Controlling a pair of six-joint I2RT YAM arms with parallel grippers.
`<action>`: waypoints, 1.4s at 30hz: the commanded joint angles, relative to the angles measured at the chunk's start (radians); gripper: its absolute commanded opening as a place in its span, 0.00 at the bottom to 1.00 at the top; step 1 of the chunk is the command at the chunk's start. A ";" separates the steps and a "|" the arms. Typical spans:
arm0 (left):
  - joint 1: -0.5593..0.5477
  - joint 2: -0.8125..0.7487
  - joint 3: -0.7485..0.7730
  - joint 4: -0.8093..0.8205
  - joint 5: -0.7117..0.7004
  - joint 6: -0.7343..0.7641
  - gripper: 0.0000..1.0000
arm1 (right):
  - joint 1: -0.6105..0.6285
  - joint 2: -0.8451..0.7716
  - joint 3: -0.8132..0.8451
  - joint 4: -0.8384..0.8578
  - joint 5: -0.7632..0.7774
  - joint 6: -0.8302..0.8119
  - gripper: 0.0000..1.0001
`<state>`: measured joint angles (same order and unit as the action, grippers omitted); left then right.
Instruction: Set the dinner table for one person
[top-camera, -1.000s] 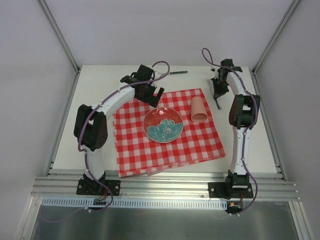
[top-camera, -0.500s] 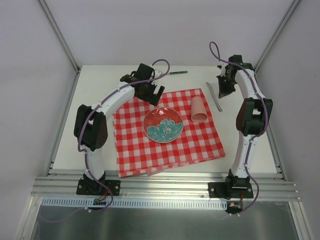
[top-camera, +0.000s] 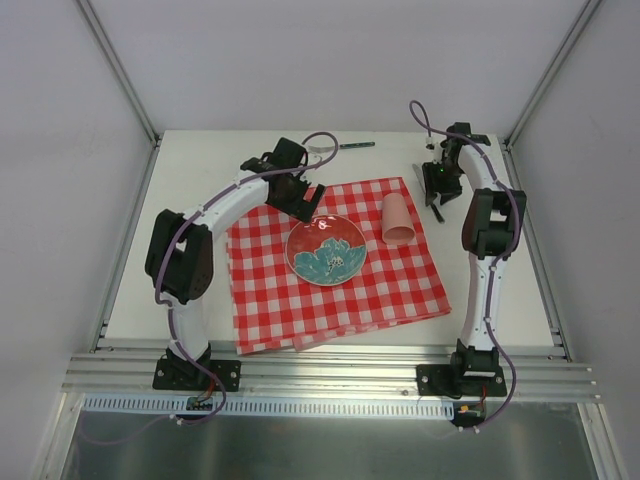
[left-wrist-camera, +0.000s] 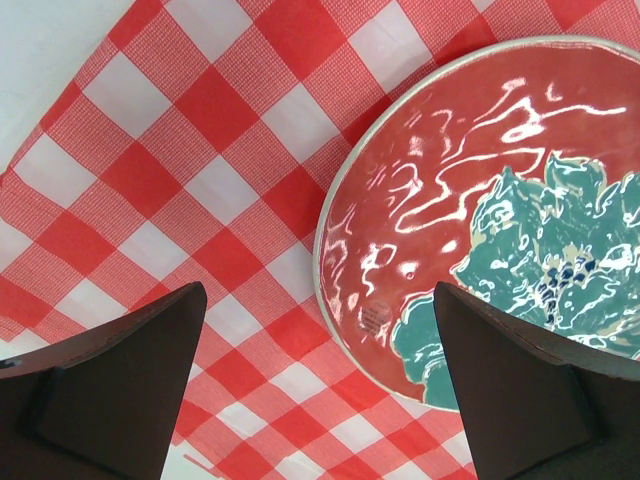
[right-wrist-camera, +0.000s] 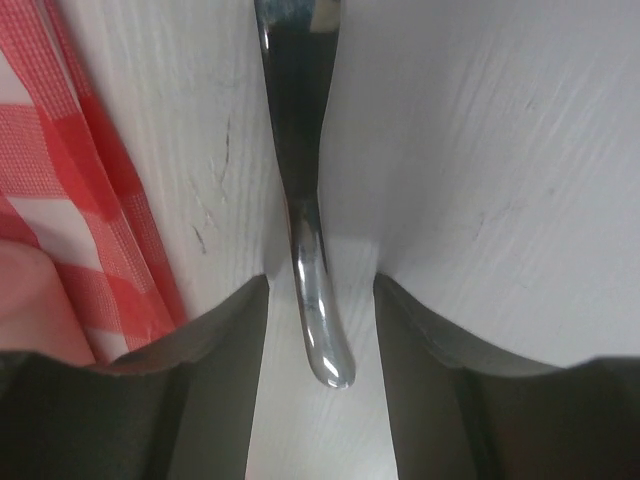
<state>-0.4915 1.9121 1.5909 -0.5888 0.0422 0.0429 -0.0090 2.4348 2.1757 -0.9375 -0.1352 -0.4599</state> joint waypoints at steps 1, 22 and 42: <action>-0.010 -0.079 -0.014 -0.003 -0.025 0.026 0.99 | -0.003 -0.016 0.026 -0.021 0.013 -0.025 0.50; -0.010 -0.022 0.058 -0.003 -0.010 0.009 0.99 | -0.003 -0.017 -0.149 -0.069 0.019 -0.135 0.00; -0.010 0.025 0.152 -0.003 0.001 0.006 0.99 | -0.011 -0.258 -0.283 0.002 -0.047 -0.022 0.25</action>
<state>-0.4919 1.9373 1.7069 -0.5880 0.0414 0.0486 -0.0219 2.1574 1.9015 -0.9241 -0.1932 -0.4778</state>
